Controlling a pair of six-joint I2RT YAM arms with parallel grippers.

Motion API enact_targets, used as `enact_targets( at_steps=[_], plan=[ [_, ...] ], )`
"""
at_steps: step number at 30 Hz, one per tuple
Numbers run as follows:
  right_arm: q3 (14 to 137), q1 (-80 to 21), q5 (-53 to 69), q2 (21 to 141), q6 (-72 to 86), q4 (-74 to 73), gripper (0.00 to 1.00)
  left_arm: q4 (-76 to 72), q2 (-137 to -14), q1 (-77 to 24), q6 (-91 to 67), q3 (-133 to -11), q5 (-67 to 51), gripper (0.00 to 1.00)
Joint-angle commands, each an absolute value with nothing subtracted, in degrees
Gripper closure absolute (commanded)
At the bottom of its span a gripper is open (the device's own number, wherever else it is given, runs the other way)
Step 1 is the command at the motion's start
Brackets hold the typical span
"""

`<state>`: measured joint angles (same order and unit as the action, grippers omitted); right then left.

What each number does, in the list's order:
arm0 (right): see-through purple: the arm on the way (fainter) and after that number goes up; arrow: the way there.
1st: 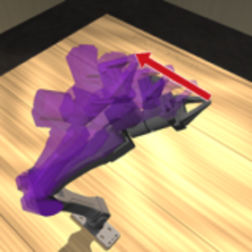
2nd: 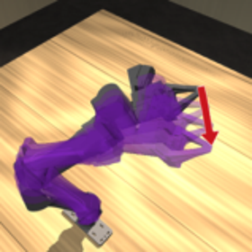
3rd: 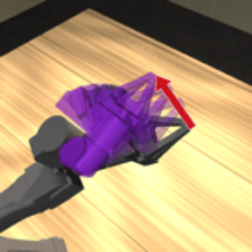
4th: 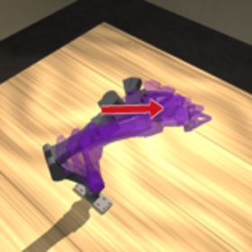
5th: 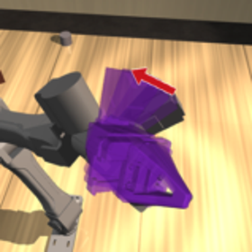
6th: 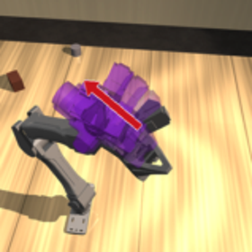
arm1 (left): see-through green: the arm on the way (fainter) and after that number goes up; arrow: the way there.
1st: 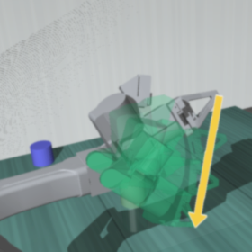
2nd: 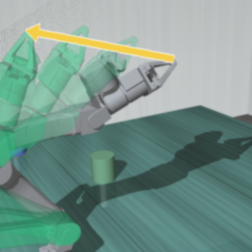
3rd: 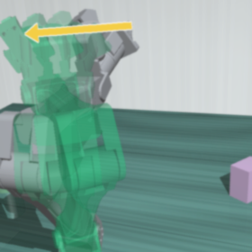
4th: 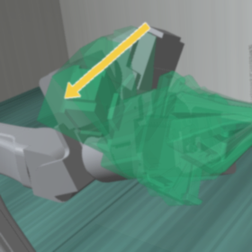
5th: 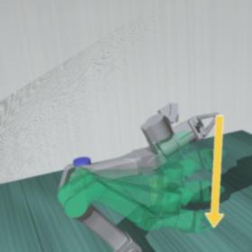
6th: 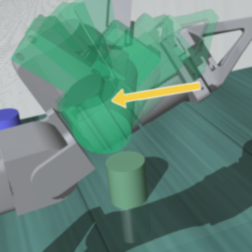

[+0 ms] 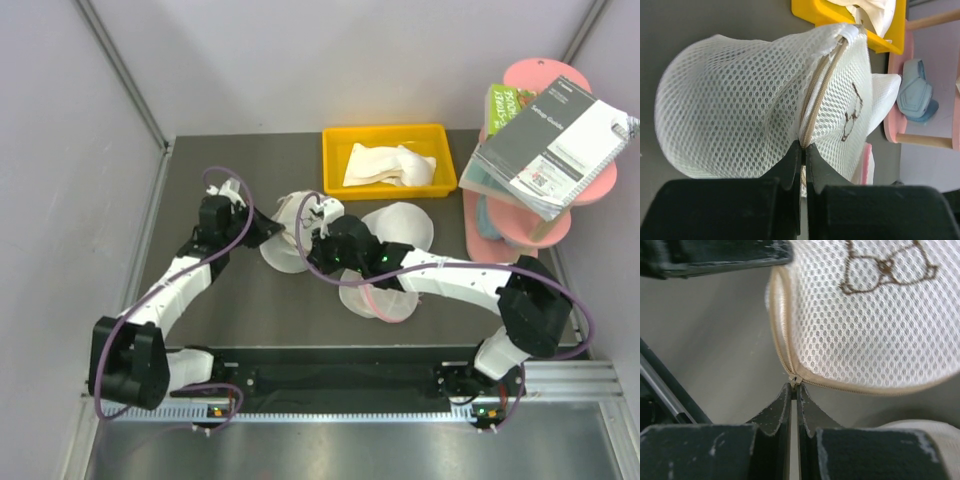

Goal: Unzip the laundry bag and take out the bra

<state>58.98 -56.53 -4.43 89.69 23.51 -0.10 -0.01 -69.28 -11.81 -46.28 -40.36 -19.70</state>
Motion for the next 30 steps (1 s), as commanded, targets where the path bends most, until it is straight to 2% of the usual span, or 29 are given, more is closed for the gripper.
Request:
enact_targets(
  at_steps=[1, 2, 5, 6, 9, 14, 19, 26, 30],
  plan=[
    [64.6, -58.62, -2.9, 90.44, 23.37, 1.67, 1.0, -1.67, -70.75, -9.06, -40.87, -45.08, -20.21, 0.96],
    [65.38, -58.71, -2.9, 91.31, 23.64, 1.67, 1.0, -1.32, -70.49, -8.7, -40.7, -45.09, -20.04, 0.82],
    [66.88, -58.89, -2.81, 93.33, 24.7, 2.37, 1.0, 1.48, -68.91, -8.17, -39.38, -44.91, -18.99, 0.51],
    [67.32, -58.8, -2.55, 93.86, 24.78, 2.55, 1.0, 2.89, -67.69, -8.17, -38.77, -44.74, -18.81, 0.38],
    [69.25, -58.8, -1.5, 96.41, 25.49, 2.99, 1.0, 5.27, -64.7, -8.17, -38.15, -43.86, -17.32, 0.26],
    [71.28, -58.89, -0.35, 99.05, 26.72, 4.39, 1.0, 7.82, -59.51, -8.26, -39.81, -39.38, -16.96, 0.25],
    [72.51, -58.89, 1.23, 100.28, 26.89, 4.57, 1.0, 3.61, -57.39, -8.26, -44.2, -34.28, -22.23, 0.28],
    [72.16, -58.97, 1.32, 100.2, 26.63, 4.48, 1.0, 1.76, -58.88, -8.26, -45.7, -33.22, -23.2, 0.38],
    [71.72, -58.89, 1.23, 99.93, 26.63, 4.4, 1.0, 0.53, -59.76, -8.26, -46.23, -33.22, -23.47, 0.52]
  ],
)
